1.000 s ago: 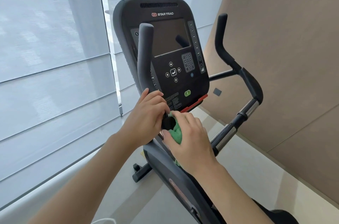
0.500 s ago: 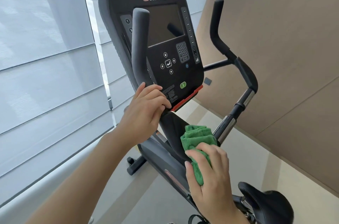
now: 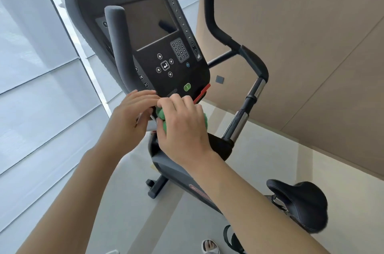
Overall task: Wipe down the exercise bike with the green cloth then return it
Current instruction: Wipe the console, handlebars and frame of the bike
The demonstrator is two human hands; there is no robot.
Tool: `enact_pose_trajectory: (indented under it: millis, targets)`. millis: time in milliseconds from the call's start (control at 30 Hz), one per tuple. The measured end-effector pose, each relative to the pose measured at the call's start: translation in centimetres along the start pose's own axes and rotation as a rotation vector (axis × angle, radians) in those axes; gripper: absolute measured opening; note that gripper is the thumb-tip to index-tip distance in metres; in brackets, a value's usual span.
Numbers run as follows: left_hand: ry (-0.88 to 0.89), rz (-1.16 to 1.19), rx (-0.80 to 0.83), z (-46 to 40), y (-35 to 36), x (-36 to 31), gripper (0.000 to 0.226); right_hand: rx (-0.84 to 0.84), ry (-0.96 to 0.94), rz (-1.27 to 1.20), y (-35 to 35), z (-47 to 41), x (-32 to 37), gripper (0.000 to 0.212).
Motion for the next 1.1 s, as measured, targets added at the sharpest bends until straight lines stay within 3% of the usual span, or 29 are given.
enact_pose_trajectory:
  millis: [433,867,1100]
  targets:
    - [-0.08,0.059,-0.024,0.4,1.2,-1.3,0.011,-0.051,-0.099,-0.286,1.0,14.7,-9.2,0.017]
    - [-0.141,0.087,-0.064,-0.3,1.5,-2.4,0.01,0.049,-0.13,-0.157,0.0,-0.6,-5.6,0.015]
    - [-0.167,0.109,-0.075,-0.1,1.6,-2.2,0.019,0.047,-0.154,-0.304,-0.6,3.9,-7.2,0.016]
Point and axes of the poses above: each hand's wrist, its own z-axis away from the middle knuckle, its own y-axis out of the palm, x = y × z, the point moved 3 cm from there along -z, towards the middle knuckle, and after that the axes turned 15 degrees about x, right-handed, at the moved point
